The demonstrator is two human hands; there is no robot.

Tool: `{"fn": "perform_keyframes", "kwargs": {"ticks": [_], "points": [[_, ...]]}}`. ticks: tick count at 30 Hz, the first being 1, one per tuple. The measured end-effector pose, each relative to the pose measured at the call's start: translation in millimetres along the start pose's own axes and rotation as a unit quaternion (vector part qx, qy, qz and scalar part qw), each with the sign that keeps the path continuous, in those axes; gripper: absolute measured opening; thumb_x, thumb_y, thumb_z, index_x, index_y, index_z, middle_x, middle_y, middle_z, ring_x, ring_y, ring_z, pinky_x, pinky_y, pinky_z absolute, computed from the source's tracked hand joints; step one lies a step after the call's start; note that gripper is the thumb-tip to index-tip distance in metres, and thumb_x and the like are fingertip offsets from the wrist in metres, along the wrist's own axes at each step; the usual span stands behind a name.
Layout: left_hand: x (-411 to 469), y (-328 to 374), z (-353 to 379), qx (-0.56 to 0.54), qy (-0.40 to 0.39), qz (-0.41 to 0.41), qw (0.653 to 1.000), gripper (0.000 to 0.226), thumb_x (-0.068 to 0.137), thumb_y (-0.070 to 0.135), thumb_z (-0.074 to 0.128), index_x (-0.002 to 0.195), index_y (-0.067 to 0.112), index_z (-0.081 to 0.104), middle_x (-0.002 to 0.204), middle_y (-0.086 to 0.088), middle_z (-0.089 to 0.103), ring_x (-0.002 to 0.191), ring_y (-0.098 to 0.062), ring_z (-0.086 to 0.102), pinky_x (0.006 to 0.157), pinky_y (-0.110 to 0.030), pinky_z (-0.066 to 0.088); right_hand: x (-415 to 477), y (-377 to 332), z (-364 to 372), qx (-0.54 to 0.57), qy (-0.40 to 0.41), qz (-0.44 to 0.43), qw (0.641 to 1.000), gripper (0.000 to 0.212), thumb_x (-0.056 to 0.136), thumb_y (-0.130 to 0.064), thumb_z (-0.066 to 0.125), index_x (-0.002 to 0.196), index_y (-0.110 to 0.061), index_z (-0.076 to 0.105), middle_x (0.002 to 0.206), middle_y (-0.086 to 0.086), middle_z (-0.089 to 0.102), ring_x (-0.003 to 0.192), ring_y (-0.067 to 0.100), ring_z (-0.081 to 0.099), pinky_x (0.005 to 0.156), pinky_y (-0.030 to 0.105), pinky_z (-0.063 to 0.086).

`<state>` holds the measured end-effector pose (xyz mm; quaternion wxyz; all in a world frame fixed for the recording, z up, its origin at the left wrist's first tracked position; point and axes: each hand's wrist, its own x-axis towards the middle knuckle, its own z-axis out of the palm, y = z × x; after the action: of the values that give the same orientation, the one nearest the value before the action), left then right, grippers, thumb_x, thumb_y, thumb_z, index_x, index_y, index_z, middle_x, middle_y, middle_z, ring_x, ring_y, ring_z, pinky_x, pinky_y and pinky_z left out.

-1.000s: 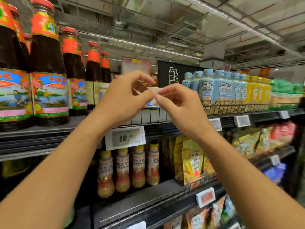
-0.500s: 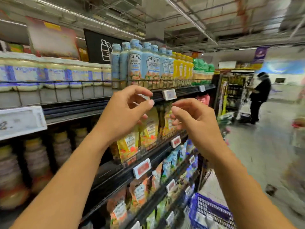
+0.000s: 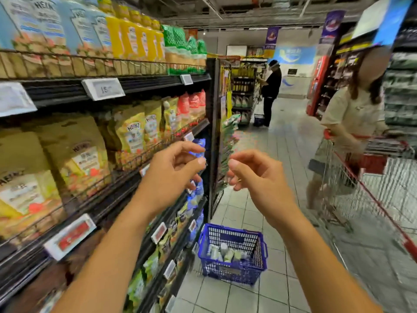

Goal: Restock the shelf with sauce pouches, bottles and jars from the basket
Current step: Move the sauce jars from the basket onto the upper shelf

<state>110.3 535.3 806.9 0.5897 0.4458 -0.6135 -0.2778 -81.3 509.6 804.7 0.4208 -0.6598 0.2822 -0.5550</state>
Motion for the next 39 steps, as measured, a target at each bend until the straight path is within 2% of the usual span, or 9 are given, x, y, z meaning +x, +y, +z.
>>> {"fn": "perform_keyframes", "kwargs": {"ticks": [3, 9, 14, 18, 23, 28, 33, 39], "points": [[13, -23, 36, -0.032, -0.019, -0.024, 0.999, 0.015, 0.086, 0.022, 0.070, 0.094, 0.036, 0.071, 0.083, -0.003, 0.074, 0.063, -0.017, 0.068, 0.054, -0.027, 0.054, 3, 19, -30, -0.007, 0.018, 0.022, 1.000, 0.015, 0.092, -0.008, 0.067, 0.084, -0.020, 0.069, 0.068, -0.002, 0.069, 0.059, 0.012, 0.062, 0.056, 0.024, 0.051], [31, -63, 97, -0.068, -0.036, -0.073, 0.994, 0.018, 0.093, 0.002, 0.064, 0.098, 0.019, 0.066, 0.074, 0.001, 0.072, 0.058, -0.011, 0.063, 0.050, -0.024, 0.052, 3, 60, -79, -0.026, 0.050, 0.085, 0.995, 0.010, 0.093, -0.009, 0.066, 0.088, -0.017, 0.069, 0.069, -0.001, 0.070, 0.061, 0.012, 0.063, 0.057, 0.024, 0.052], [44, -96, 126, -0.078, -0.052, -0.115, 0.989, 0.018, 0.092, 0.002, 0.064, 0.100, 0.019, 0.065, 0.076, -0.002, 0.072, 0.058, -0.012, 0.063, 0.051, -0.026, 0.053, 8, 98, -105, -0.037, 0.075, 0.139, 0.987, 0.005, 0.094, -0.009, 0.064, 0.095, -0.008, 0.069, 0.069, 0.000, 0.070, 0.060, 0.011, 0.063, 0.058, 0.024, 0.053], [57, -132, 137, -0.085, -0.063, -0.159, 0.982, 0.019, 0.092, 0.002, 0.065, 0.102, 0.017, 0.066, 0.076, -0.004, 0.071, 0.060, -0.011, 0.063, 0.052, -0.023, 0.052, 18, 134, -115, -0.033, 0.095, 0.176, 0.979, 0.004, 0.093, -0.009, 0.065, 0.092, -0.011, 0.069, 0.068, 0.000, 0.069, 0.062, 0.012, 0.062, 0.059, 0.023, 0.053], [85, -188, 147, -0.084, -0.078, -0.202, 0.973, 0.019, 0.092, 0.001, 0.063, 0.102, 0.017, 0.066, 0.078, -0.005, 0.072, 0.061, -0.010, 0.064, 0.054, -0.025, 0.054, 42, 184, -120, -0.038, 0.107, 0.215, 0.970, 0.003, 0.093, -0.010, 0.065, 0.093, -0.009, 0.068, 0.066, -0.003, 0.069, 0.060, 0.003, 0.062, 0.058, 0.019, 0.052], [129, -247, 157, -0.079, -0.097, -0.235, 0.964, 0.022, 0.092, 0.000, 0.062, 0.100, 0.021, 0.066, 0.085, -0.018, 0.071, 0.062, -0.012, 0.064, 0.053, -0.024, 0.055, 84, 236, -122, -0.045, 0.131, 0.250, 0.958, 0.003, 0.093, -0.009, 0.065, 0.094, -0.009, 0.068, 0.067, -0.001, 0.067, 0.060, 0.008, 0.061, 0.056, 0.020, 0.051], [176, -294, 166, -0.087, -0.114, -0.271, 0.952, 0.023, 0.091, 0.000, 0.062, 0.096, 0.022, 0.066, 0.084, -0.015, 0.073, 0.063, -0.011, 0.064, 0.055, -0.023, 0.055, 123, 277, -125, -0.047, 0.153, 0.279, 0.947, 0.005, 0.094, -0.007, 0.063, 0.095, -0.003, 0.066, 0.069, 0.003, 0.065, 0.057, 0.009, 0.056, 0.055, 0.022, 0.048], [215, -340, 175, -0.086, -0.133, -0.299, 0.941, 0.020, 0.092, 0.001, 0.062, 0.103, 0.018, 0.065, 0.087, -0.014, 0.073, 0.065, -0.009, 0.065, 0.057, -0.020, 0.054, 151, 322, -134, -0.058, 0.171, 0.312, 0.933, 0.009, 0.095, -0.008, 0.063, 0.096, 0.000, 0.066, 0.070, 0.004, 0.065, 0.057, 0.008, 0.056, 0.056, 0.023, 0.049]]}}
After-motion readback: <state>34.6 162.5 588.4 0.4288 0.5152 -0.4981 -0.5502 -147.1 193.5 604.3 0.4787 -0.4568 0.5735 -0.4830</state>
